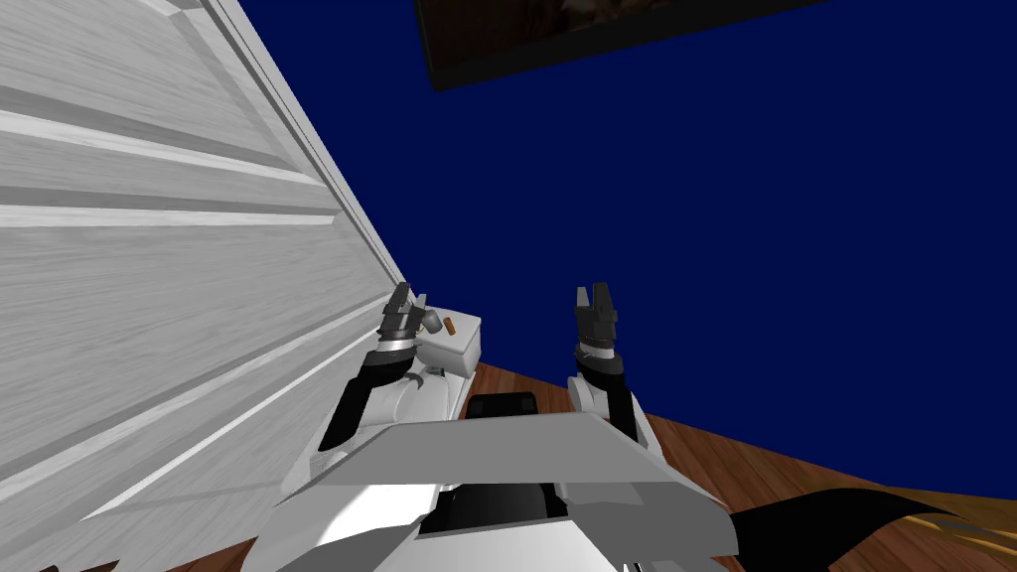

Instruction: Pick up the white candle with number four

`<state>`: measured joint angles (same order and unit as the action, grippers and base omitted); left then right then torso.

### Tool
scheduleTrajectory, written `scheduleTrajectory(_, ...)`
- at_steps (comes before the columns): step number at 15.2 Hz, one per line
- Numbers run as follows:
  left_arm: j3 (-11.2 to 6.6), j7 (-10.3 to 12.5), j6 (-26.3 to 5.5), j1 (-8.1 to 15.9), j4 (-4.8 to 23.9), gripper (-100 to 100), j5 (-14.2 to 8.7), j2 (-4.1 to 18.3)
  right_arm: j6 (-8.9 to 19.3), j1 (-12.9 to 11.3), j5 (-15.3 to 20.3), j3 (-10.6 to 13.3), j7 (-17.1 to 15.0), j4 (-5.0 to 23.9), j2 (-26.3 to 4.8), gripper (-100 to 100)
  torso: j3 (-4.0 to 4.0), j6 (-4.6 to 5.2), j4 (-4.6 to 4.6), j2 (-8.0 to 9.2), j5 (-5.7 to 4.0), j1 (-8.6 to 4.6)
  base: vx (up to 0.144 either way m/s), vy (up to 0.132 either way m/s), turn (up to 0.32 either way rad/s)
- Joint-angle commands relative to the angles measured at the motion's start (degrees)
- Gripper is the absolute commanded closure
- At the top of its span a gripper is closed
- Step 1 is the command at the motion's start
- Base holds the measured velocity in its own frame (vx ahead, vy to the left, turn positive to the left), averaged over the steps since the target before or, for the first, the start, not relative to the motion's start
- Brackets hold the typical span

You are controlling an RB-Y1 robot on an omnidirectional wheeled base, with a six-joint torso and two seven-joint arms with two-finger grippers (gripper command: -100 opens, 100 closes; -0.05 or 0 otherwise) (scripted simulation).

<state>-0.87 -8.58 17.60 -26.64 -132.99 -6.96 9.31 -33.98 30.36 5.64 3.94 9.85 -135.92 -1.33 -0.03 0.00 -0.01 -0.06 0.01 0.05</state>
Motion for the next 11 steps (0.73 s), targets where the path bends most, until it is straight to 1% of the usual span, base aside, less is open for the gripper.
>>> scheduleTrajectory(1, -0.19, 0.07, -2.86, 0.49, -0.11, -100, -1.16, 2.85, 0.0, 0.0, 0.0, 0.0, 0.0, 0.0, 0.0, 0, 0.0, 0.0, 0.0, 0.0, 0.0, 0.0, 0.013, 0.006, -0.013)
scheduleTrajectory(2, -0.19, 0.07, -3.51, 0.49, -0.11, -100, -1.16, 2.85, 0.0, 0.0, 0.0, 0.0, 0.0, 0.0, 0.0, 0, 0.0, 0.0, 0.0, -0.01, 0.0, 0.01, 0.013, 0.006, -0.014)
scheduleTrajectory(3, -0.32, 0.09, -4.97, 1.0, -0.1, -100, -2.08, 4.85, 0.0, 0.0, 0.0, 0.0, 0.0, 0.0, 0.0, 0, -0.01, 0.0, 0.0, -0.01, 0.0, 0.0, 0.013, 0.006, -0.015)
scheduleTrajectory(4, -0.32, 0.09, -6.1, 1.0, -0.1, -100, -2.08, 4.85, 0.0, 0.0, 0.0, 0.0, 0.0, 0.0, 0.0, 0, -0.01, 0.0, 0.0, -0.01, 0.0, 0.01, 0.013, 0.006, -0.014)
scheduleTrajectory(5, -0.32, 0.09, -6.19, 1.0, -0.1, -100, -2.08, 4.85, 0.0, 0.0, 0.0, 0.0, 0.0, 0.0, 0.0, 0, -0.01, 0.0, 0.0, -0.01, 0.0, 0.0, 0.009, 0.005, -0.003)
scheduleTrajectory(6, -0.46, 0.12, -8.04, 1.55, -0.09, -100, -3.07, 6.83, 0.0, 0.0, 0.0, 0.0, 0.0, 0.0, 0.0, 0, 0.0, 0.0, 0.0, 0.0, 0.0, -0.01, 0.01, 0.005, -0.012)
scheduleTrajectory(7, -0.46, 0.12, -9.1, 1.55, -0.09, -100, -3.07, 6.83, 0.0, 0.0, 0.0, 0.0, 0.0, 0.0, 0.0, 0, 0.0, 0.0, 0.0, 0.0, 0.0, -0.01, 0.012, 0.005, -0.013)
scheduleTrajectory(8, -0.46, 0.12, -9.1, 1.55, -0.09, -100, -3.07, 6.83, 0.0, 0.0, 0.0, 0.0, 0.0, 0.0, 0.0, 0, 0.0, 0.0, 0.0, -0.01, 0.0, -0.01, 0.009, 0.004, -0.005)
scheduleTrajectory(9, -0.61, 0.14, -11.25, 2.14, -0.08, -100, -4.14, 8.78, 0.0, 0.0, 0.0, 0.0, 0.0, 0.0, 0.0, 0, 0.0, 0.0, 0.0, 0.0, 0.0, -0.02, 0.011, 0.005, -0.013)
scheduleTrajectory(10, -0.61, 0.14, -12.21, 2.14, -0.08, -100, -4.14, 8.78, 0.0, 0.0, 0.0, 0.0, 0.0, 0.0, 0.0, 0, 0.0, 0.0, 0.0, 0.0, 0.0, -0.01, 0.012, 0.007, -0.014)
scheduleTrajectory(11, -0.78, 0.17, -13.51, 2.76, -0.07, -100, -5.27, 10.7, 0.0, 0.0, 0.0, 0.0, 0.0, 0.0, 0.0, 0, 0.0, 0.0, 0.0, -0.01, 0.0, -0.01, 0.017, 0.007, -0.025)
